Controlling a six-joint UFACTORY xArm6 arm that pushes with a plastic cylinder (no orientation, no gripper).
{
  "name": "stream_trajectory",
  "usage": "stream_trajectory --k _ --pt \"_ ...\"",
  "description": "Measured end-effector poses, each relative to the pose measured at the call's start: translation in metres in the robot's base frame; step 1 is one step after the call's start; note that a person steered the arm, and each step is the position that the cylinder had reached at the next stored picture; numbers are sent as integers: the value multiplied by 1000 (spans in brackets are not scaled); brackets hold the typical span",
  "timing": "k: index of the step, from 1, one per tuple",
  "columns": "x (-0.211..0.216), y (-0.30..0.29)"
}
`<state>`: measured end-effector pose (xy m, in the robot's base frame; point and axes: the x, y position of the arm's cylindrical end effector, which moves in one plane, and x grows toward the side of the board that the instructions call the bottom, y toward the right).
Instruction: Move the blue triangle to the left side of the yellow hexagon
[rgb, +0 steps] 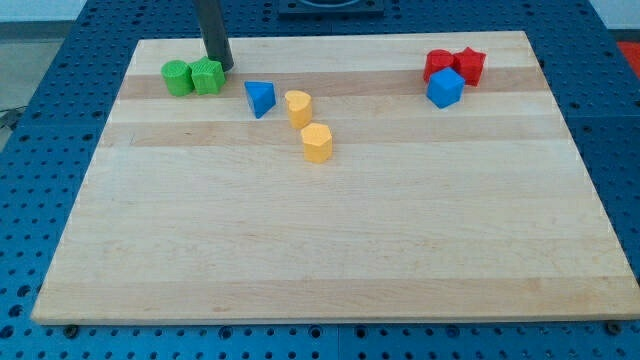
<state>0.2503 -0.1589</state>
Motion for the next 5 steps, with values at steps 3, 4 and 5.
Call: stream_trajectory --k 3,4,5 --pt "13 102" --pt "31 94" --pt "54 71"
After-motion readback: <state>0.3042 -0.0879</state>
